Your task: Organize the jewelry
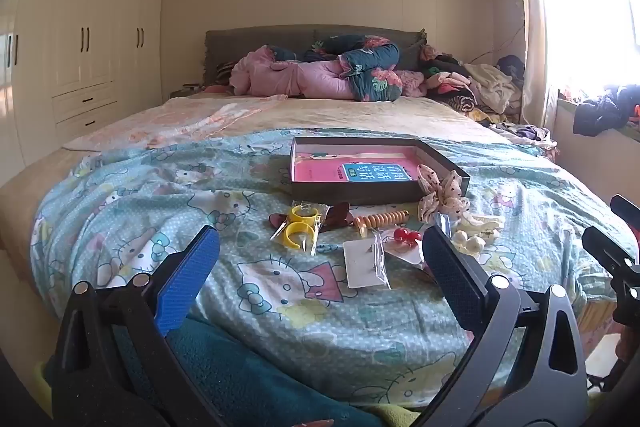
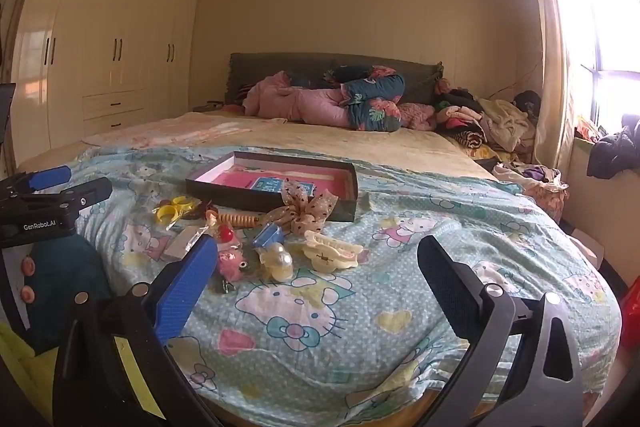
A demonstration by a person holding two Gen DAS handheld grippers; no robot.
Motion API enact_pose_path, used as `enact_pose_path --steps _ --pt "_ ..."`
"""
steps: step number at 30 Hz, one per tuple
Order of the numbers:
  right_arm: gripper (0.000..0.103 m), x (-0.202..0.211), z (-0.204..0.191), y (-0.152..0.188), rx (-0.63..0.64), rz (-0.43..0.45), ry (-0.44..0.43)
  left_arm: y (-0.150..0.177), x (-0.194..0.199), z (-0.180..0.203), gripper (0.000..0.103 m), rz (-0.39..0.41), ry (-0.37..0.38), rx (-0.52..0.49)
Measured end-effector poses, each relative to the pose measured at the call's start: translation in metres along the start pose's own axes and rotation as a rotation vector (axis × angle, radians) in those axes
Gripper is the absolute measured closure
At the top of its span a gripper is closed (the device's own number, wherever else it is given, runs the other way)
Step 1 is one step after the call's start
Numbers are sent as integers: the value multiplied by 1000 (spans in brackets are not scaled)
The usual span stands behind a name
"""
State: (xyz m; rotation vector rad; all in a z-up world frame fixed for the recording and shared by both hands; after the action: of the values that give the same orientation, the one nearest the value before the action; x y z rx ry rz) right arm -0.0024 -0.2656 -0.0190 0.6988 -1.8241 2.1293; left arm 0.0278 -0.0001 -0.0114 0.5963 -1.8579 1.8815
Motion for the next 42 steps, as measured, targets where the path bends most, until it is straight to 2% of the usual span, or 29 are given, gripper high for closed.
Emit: enact_pose_path --steps 42 --pt "6 1 -1 -2 -5 1 -5 0 0 0 10 5 0 -4"
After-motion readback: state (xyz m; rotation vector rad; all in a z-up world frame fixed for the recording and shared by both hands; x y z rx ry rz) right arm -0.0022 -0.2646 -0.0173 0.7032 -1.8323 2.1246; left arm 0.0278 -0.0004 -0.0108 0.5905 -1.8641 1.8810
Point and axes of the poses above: each gripper's, at about its wrist camera, not at the fingertips, and x roughly against the way its jaws point, z to its right, y to its underside, the point moved 3 cm from there along -x, roughly the way its jaws point, and after that the axes turned 13 degrees about -z, right-handed, at the moved point
